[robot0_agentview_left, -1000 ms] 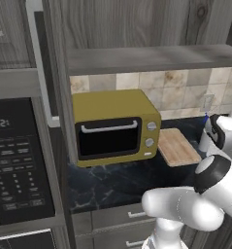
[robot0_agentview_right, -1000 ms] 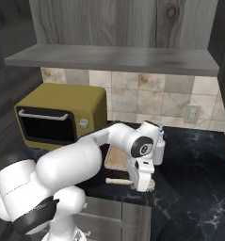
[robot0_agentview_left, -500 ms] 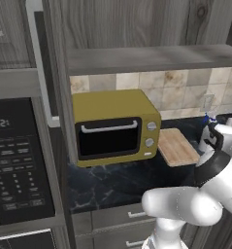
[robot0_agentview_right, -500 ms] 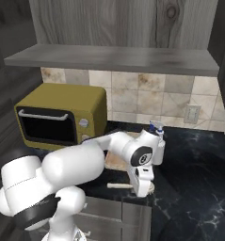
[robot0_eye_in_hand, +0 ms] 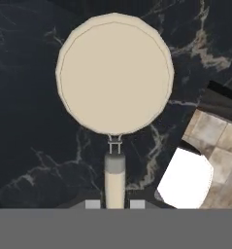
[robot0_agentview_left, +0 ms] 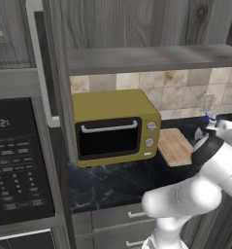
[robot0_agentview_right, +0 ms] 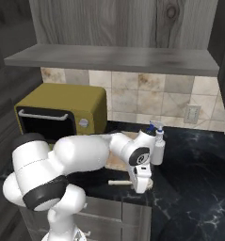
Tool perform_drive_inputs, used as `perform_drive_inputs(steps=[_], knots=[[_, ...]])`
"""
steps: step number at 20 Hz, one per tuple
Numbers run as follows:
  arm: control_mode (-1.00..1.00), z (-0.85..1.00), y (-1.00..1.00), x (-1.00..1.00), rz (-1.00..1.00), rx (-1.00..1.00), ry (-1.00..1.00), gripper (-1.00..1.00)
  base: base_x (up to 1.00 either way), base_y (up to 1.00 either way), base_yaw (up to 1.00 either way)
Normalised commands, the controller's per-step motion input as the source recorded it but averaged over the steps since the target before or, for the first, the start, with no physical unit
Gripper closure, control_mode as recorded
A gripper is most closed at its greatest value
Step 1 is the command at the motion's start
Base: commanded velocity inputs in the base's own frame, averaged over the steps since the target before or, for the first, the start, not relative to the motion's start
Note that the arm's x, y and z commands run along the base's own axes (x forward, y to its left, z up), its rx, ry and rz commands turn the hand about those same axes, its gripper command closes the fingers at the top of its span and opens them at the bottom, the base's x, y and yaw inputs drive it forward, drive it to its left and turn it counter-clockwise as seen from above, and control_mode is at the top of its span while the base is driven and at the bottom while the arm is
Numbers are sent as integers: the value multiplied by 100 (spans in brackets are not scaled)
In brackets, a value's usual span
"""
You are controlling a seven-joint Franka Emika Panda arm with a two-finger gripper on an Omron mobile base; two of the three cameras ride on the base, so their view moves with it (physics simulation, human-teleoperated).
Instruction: Grab the spray bottle from the cabinet, then place it next to the cutting board for sanitizing. Then grab the dish brush from the countertop next to the sink and place it next to the cutting board.
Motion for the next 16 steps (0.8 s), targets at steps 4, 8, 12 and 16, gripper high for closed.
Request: perform_drive_inputs(steps=[4, 8, 12, 16], knots=[[-100, -28, 0, 53, 2, 0, -5, 100, 0, 0, 0], [-100, -31, 0, 42, 4, 0, -4, 100, 0, 0, 0], [-100, -31, 0, 39, 4, 0, -3, 100, 0, 0, 0], [-100, -19, 0, 32, 1, 0, -2, -100, 0, 0, 0]])
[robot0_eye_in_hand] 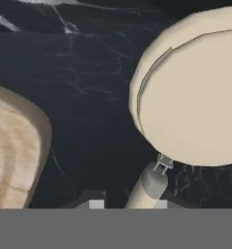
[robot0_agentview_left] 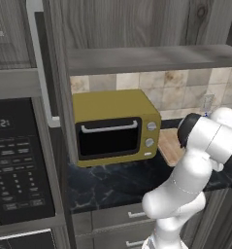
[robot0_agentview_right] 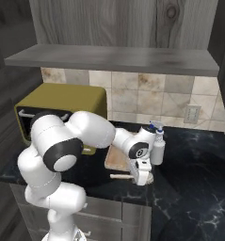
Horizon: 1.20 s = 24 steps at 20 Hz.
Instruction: Grab the spray bottle from the cabinet, then place it next to the cutting board for sanitizing. Then grab the dish brush from the countertop next to the sink and place it next to the cutting board.
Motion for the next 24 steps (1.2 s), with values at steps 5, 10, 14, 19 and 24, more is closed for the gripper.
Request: perform_drive_inputs(steps=[5, 10, 14, 19, 24], knots=[[-100, 10, 10, -18, 0, 2, 0, -100, 0, 0, 0], [-100, 54, 33, -25, 0, 0, -1, -100, 0, 0, 0], [-100, 87, 33, -26, 0, 0, -10, -100, 0, 0, 0], [-100, 93, 31, -52, 0, -2, -11, -100, 0, 0, 0], [-100, 90, 40, -60, 4, -8, -13, -100, 0, 0, 0]])
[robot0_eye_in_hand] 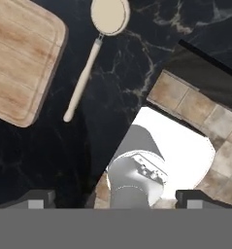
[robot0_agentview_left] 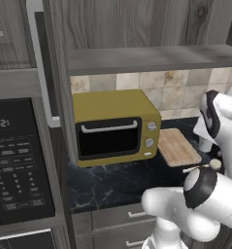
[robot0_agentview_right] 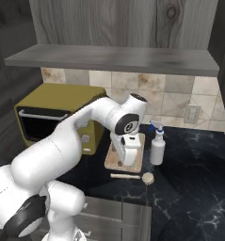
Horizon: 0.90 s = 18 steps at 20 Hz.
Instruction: Grab the spray bottle from the cabinet, then place it next to the cutting board for sanitizing. Then grab the dish brush from the countertop next to the sink and place it next to the cutting board.
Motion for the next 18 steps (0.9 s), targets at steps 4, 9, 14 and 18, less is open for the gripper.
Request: perform_drive_inputs(steps=[4, 9, 14, 18], knots=[[-100, 100, 35, -55, 7, -7, -9, -100, 0, 0, 0], [-100, 100, 37, -57, 13, -8, -11, -100, 0, 0, 0], [-100, 86, 51, -61, 21, -15, -37, -100, 0, 0, 0], [-100, 45, 38, -25, 30, -17, -64, -100, 0, 0, 0]])
